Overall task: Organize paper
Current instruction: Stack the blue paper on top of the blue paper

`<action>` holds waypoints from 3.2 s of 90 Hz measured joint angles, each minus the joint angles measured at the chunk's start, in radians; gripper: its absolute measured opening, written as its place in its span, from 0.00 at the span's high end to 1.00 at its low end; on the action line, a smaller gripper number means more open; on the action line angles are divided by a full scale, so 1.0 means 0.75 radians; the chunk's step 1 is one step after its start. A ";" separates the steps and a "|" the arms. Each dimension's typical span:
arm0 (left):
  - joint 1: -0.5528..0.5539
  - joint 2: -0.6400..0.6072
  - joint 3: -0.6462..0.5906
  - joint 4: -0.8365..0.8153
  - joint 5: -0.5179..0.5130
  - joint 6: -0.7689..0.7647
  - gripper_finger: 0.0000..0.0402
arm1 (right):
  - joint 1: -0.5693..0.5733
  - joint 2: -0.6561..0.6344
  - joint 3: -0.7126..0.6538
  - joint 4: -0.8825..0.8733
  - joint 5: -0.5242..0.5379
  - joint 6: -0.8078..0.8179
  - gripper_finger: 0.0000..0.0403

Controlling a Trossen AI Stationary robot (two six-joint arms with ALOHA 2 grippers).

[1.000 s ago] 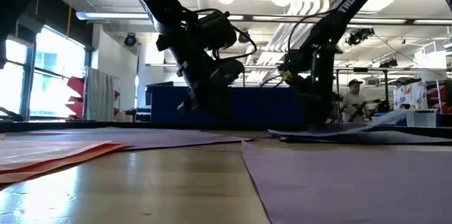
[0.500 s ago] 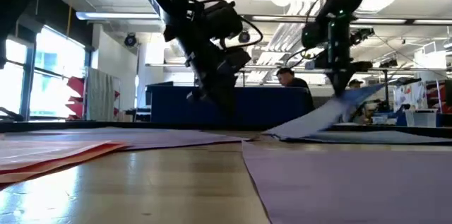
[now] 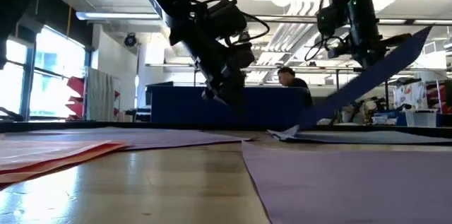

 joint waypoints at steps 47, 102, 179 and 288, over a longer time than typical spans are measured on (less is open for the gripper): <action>0.005 0.061 -0.001 0.045 0.013 0.084 1.00 | 0.293 -0.027 -0.157 0.178 0.045 0.074 1.00; 0.033 0.158 0.000 0.170 0.001 -0.007 1.00 | 0.300 -0.027 -0.149 0.380 0.101 -0.239 1.00; 0.042 0.163 0.001 0.163 -0.004 -0.046 1.00 | 0.383 -0.027 -0.331 0.511 0.065 -0.144 1.00; -0.013 0.129 0.121 -0.080 -0.001 -0.022 1.00 | 0.397 -0.022 -0.333 0.526 0.159 -0.116 0.91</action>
